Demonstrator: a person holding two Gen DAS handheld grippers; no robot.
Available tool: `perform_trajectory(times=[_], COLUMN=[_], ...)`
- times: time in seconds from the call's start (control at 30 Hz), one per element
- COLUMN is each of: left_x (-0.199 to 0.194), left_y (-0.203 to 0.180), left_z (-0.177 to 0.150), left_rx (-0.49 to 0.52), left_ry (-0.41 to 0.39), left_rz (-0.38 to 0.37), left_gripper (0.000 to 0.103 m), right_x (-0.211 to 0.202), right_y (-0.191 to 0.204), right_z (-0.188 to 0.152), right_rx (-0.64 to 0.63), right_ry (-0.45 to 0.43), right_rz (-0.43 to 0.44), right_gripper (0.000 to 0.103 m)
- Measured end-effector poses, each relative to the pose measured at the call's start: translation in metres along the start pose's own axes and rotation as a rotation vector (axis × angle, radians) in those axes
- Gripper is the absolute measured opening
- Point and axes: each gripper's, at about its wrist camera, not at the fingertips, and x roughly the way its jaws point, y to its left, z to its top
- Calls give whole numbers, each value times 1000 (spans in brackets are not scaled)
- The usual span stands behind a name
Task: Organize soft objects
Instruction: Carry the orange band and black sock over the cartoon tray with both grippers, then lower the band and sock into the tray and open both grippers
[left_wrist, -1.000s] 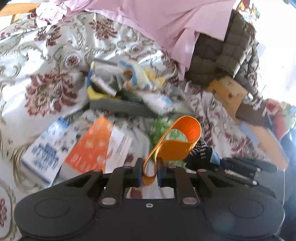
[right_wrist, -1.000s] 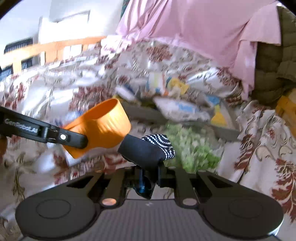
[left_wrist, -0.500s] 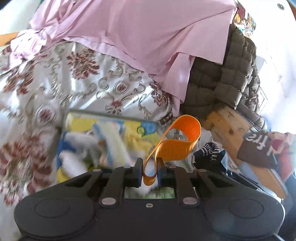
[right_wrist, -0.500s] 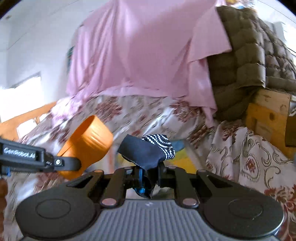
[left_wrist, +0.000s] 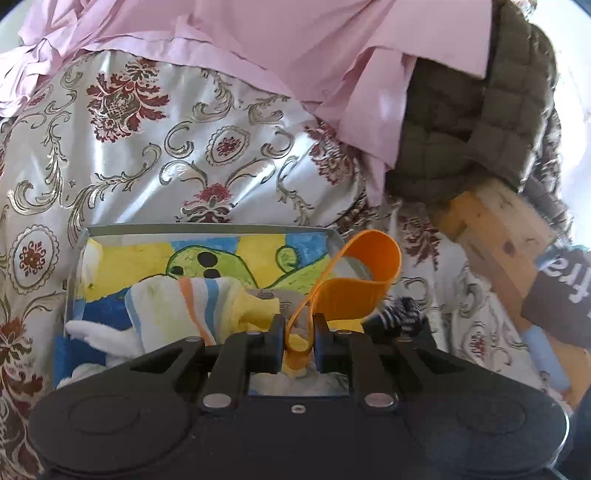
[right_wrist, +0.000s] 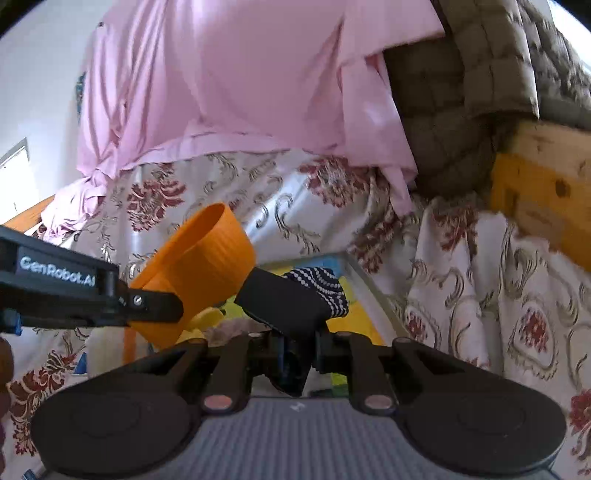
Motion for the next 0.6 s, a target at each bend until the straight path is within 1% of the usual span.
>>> perform_trajectory(times=[0.17, 0.27, 0.4, 0.43, 0.5, 0.6], left_x=[20, 25, 28, 28, 28, 28], left_y=[5, 3, 0, 0, 1, 4], left_z=[3, 0, -1, -1, 0, 1], left_rx=[-46, -43, -31, -34, -44, -58], left_ry=[33, 41, 48, 49, 52, 53], left_rz=[45, 63, 77, 82, 87, 93], left_gripper=[17, 18, 19, 20, 20, 21], right_x=[12, 16, 19, 19, 19, 18], right_y=[-9, -12, -12, -11, -11, -11], right_z=[-5, -8, -11, -11, -11, -11], right_rx=[30, 53, 47, 43, 45, 47], right_ry=[56, 89, 102, 104, 102, 99], right_rz=[-12, -16, -14, -14, -11, -12], right_gripper=[16, 17, 22, 23, 26, 29])
